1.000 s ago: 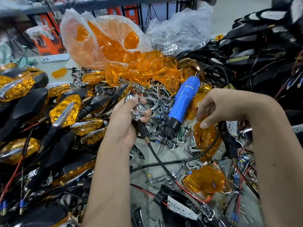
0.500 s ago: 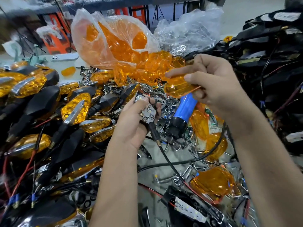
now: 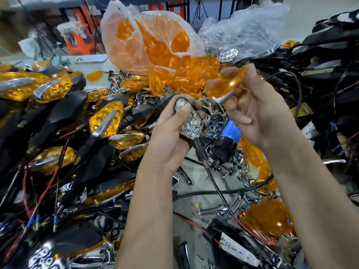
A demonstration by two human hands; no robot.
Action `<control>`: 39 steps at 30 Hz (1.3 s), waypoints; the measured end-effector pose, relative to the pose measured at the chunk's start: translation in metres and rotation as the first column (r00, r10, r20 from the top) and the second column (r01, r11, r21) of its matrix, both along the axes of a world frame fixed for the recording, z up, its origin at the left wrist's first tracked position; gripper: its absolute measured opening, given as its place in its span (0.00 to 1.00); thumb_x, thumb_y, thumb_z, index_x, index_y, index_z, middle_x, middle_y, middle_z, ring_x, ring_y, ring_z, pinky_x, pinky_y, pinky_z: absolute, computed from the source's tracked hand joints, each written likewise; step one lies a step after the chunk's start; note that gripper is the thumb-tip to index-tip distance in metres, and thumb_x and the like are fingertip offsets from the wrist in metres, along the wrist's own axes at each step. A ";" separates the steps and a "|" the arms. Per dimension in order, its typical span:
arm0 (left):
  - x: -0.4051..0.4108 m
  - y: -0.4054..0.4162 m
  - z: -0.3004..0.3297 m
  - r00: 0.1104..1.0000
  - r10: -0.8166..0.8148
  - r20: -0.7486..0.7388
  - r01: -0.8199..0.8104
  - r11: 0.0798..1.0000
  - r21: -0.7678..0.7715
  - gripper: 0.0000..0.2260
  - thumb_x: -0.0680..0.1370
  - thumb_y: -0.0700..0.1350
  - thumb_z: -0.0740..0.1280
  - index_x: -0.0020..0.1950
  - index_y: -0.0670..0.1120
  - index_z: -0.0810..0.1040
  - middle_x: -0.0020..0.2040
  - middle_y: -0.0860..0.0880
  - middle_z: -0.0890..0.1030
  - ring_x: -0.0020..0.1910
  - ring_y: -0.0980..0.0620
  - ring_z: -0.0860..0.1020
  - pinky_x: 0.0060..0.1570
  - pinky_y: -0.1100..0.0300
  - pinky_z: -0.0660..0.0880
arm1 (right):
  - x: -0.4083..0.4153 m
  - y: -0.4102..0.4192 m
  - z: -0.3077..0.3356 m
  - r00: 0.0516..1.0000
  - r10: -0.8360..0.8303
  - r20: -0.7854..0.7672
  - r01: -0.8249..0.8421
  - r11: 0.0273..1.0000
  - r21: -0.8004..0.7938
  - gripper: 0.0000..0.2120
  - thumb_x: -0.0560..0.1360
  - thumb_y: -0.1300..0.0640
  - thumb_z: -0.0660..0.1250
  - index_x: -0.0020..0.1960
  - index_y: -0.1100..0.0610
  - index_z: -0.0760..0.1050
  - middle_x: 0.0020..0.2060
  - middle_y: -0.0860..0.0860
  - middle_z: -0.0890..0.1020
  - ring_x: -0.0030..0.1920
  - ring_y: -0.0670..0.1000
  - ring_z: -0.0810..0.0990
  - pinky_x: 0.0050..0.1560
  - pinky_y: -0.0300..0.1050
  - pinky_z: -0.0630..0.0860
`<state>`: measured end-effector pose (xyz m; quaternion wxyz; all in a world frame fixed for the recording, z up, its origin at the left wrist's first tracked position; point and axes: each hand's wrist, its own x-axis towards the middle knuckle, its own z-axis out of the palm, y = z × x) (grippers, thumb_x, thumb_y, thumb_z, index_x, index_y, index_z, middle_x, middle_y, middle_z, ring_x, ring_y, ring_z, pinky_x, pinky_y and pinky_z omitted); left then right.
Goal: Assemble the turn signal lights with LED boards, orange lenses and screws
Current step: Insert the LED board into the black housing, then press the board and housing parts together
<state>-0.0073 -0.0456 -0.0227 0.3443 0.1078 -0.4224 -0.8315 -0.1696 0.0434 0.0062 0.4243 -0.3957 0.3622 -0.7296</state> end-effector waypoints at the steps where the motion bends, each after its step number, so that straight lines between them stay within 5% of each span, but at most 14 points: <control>1: 0.000 0.000 0.000 1.000 0.014 0.010 -0.014 1.000 0.014 0.04 0.84 0.37 0.62 0.53 0.42 0.76 0.50 0.44 0.78 0.44 0.48 0.78 0.47 0.53 0.79 | 0.003 -0.001 -0.001 0.998 -0.055 -0.041 0.056 0.997 0.047 0.17 0.82 0.43 0.63 0.53 0.56 0.81 0.51 0.59 0.84 0.35 0.48 0.75 0.24 0.34 0.65; 6: -0.002 -0.003 -0.005 0.972 0.102 0.212 -0.111 0.993 0.030 0.08 0.85 0.38 0.61 0.56 0.43 0.80 0.49 0.44 0.83 0.45 0.47 0.82 0.45 0.53 0.82 | 0.015 -0.004 -0.005 0.930 -0.131 -0.343 0.185 0.974 0.130 0.18 0.82 0.47 0.67 0.51 0.64 0.79 0.37 0.64 0.76 0.28 0.49 0.69 0.21 0.36 0.62; 11: -0.007 -0.001 -0.006 0.923 0.116 0.366 -0.151 0.986 0.068 0.14 0.85 0.39 0.61 0.70 0.37 0.75 0.56 0.38 0.83 0.53 0.43 0.80 0.53 0.48 0.80 | 0.027 -0.011 -0.006 0.758 -0.163 -0.632 0.299 0.947 0.114 0.11 0.80 0.50 0.72 0.55 0.58 0.78 0.29 0.65 0.70 0.25 0.51 0.62 0.24 0.40 0.59; 14: -0.009 -0.002 -0.007 0.907 0.119 0.404 -0.177 0.978 0.110 0.15 0.86 0.37 0.59 0.70 0.35 0.74 0.58 0.34 0.79 0.56 0.40 0.77 0.56 0.46 0.76 | 0.030 -0.014 -0.010 0.685 -0.182 -0.706 0.340 0.936 0.089 0.09 0.79 0.48 0.73 0.53 0.53 0.81 0.27 0.54 0.73 0.25 0.46 0.64 0.27 0.41 0.63; 17: -0.010 -0.002 -0.008 0.899 0.090 0.428 -0.164 0.977 0.138 0.17 0.85 0.36 0.57 0.72 0.32 0.72 0.57 0.36 0.77 0.57 0.41 0.76 0.54 0.48 0.76 | 0.034 -0.016 -0.014 0.646 -0.196 -0.738 0.365 0.928 0.072 0.07 0.78 0.47 0.74 0.51 0.50 0.83 0.34 0.50 0.77 0.28 0.48 0.71 0.31 0.43 0.70; 23: -0.007 0.001 -0.005 0.950 -0.020 0.312 -0.076 0.953 0.295 0.15 0.86 0.43 0.56 0.62 0.37 0.79 0.59 0.38 0.79 0.61 0.41 0.77 0.75 0.39 0.68 | 0.036 -0.018 -0.016 0.648 -0.265 -0.714 0.388 0.921 0.010 0.08 0.76 0.48 0.76 0.49 0.52 0.84 0.35 0.45 0.81 0.32 0.41 0.77 0.35 0.33 0.74; 26: -0.007 0.003 -0.003 0.961 -0.044 0.275 -0.048 0.946 0.320 0.14 0.86 0.44 0.57 0.57 0.39 0.81 0.57 0.39 0.81 0.59 0.42 0.79 0.72 0.41 0.70 | 0.036 -0.018 -0.020 0.650 -0.274 -0.708 0.405 0.914 0.018 0.09 0.76 0.47 0.76 0.49 0.51 0.84 0.37 0.47 0.83 0.36 0.47 0.81 0.36 0.43 0.79; 30: -0.008 0.005 -0.003 0.967 -0.054 0.249 -0.038 0.936 0.349 0.14 0.84 0.42 0.58 0.54 0.39 0.81 0.51 0.41 0.84 0.51 0.45 0.83 0.61 0.47 0.78 | 0.037 -0.020 -0.022 0.580 -0.325 -0.747 0.460 0.887 -0.028 0.08 0.77 0.46 0.74 0.50 0.50 0.84 0.41 0.44 0.80 0.32 0.45 0.74 0.34 0.41 0.73; 34: -0.008 0.006 -0.003 0.971 -0.031 0.238 -0.060 0.928 0.367 0.13 0.83 0.40 0.57 0.51 0.39 0.81 0.45 0.43 0.83 0.45 0.47 0.83 0.53 0.50 0.80 | 0.039 -0.022 -0.022 0.546 -0.335 -0.768 0.486 0.873 -0.035 0.07 0.78 0.49 0.73 0.51 0.51 0.85 0.47 0.52 0.78 0.41 0.53 0.78 0.43 0.56 0.78; 39: -0.008 0.006 -0.004 0.980 -0.008 0.197 -0.066 0.929 0.364 0.16 0.82 0.39 0.58 0.46 0.39 0.85 0.44 0.42 0.83 0.44 0.46 0.83 0.51 0.50 0.80 | 0.041 -0.021 -0.019 0.551 -0.330 -0.767 0.487 0.873 -0.025 0.07 0.78 0.51 0.73 0.54 0.52 0.86 0.45 0.48 0.78 0.42 0.48 0.77 0.45 0.49 0.78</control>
